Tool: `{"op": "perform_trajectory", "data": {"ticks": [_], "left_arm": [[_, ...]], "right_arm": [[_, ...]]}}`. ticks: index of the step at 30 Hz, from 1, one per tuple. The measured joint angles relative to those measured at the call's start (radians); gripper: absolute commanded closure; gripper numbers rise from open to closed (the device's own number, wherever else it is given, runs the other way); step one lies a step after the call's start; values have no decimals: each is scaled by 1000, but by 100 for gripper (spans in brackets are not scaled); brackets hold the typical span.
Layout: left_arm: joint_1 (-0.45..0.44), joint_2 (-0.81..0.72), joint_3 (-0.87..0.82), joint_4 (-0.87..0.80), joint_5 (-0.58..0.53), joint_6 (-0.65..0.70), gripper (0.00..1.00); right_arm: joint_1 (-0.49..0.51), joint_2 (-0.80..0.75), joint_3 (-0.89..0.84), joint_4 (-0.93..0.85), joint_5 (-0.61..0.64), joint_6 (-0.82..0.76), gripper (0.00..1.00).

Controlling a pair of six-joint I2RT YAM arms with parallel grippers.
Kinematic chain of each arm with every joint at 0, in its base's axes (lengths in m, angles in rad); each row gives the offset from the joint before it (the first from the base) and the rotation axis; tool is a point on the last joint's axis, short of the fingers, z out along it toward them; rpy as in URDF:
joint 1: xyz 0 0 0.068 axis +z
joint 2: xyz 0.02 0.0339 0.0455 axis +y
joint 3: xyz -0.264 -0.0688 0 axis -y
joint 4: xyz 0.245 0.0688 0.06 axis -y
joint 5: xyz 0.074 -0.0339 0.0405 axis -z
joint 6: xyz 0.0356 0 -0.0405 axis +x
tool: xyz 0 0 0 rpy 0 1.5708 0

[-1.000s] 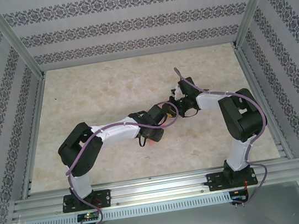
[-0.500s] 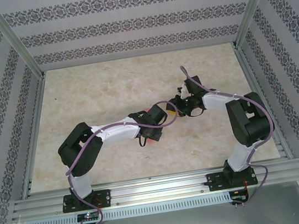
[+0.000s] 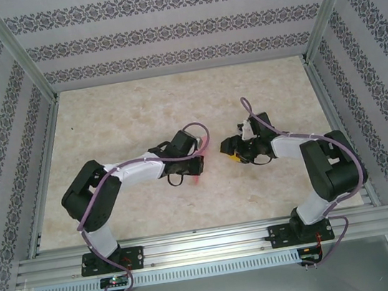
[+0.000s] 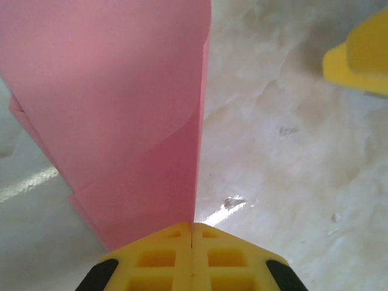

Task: Fold a paper plane with a square sheet of paper (fold left side to right side)
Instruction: Fold the wing for the fifth time at the center of the table.

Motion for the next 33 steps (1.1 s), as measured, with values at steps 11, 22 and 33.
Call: {"op": "perform_trajectory", "data": {"ticks": [11,22,33], "left_arm": [[50,-1,-86,206,161,-148,100],[81,0,-156,346,217,-256,100],[97,33,-186,449,246,-332,100]], "right_arm": [[106,28,-4,115,8,36,45],[156,135,50,166,22,90,52],[172,193,103,177,39,110,58]]}}
